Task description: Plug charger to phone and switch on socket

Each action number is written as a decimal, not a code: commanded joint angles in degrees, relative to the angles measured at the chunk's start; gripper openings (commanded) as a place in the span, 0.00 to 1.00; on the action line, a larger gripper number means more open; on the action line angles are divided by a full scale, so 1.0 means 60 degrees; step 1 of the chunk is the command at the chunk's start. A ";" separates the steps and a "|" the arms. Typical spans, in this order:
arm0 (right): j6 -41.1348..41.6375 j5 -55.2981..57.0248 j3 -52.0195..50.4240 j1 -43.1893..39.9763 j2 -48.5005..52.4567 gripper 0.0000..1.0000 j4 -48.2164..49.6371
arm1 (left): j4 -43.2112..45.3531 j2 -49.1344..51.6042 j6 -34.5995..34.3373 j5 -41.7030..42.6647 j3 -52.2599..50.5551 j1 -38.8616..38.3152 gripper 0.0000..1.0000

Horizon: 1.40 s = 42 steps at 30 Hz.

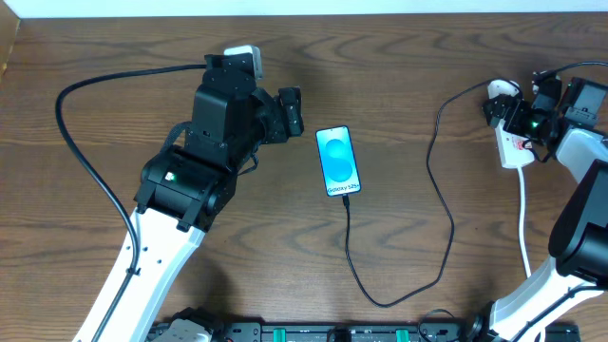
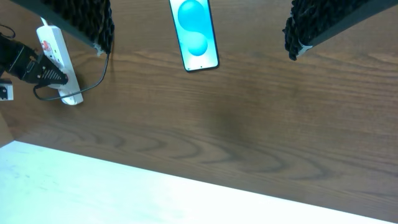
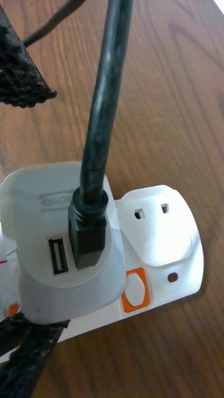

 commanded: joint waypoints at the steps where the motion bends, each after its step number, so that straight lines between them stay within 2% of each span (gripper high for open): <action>1: 0.1144 -0.2758 -0.1519 0.1486 0.1293 0.99 -0.1282 | -0.0025 -0.0055 0.0124 -0.0124 0.0025 0.0029 0.89; 7: 0.1249 -0.2659 -0.1512 0.1585 0.1293 0.99 -0.1013 | -0.0025 -0.0055 0.0124 -0.0124 0.0022 0.0029 0.89; 15: 0.1198 -0.1548 -0.1045 0.1271 0.1231 0.99 -0.1049 | -0.0025 -0.0055 0.0127 -0.0124 0.0022 0.0029 0.89; 28: -0.0109 -0.1457 0.1949 0.0171 0.1191 0.99 -0.3439 | -0.0025 -0.0055 0.0127 -0.0124 0.0025 0.0029 0.89; 42: -0.0306 -0.1268 0.3872 -0.0015 0.1191 0.99 -0.4229 | -0.0025 -0.0055 0.0124 -0.0124 0.0022 0.0029 0.89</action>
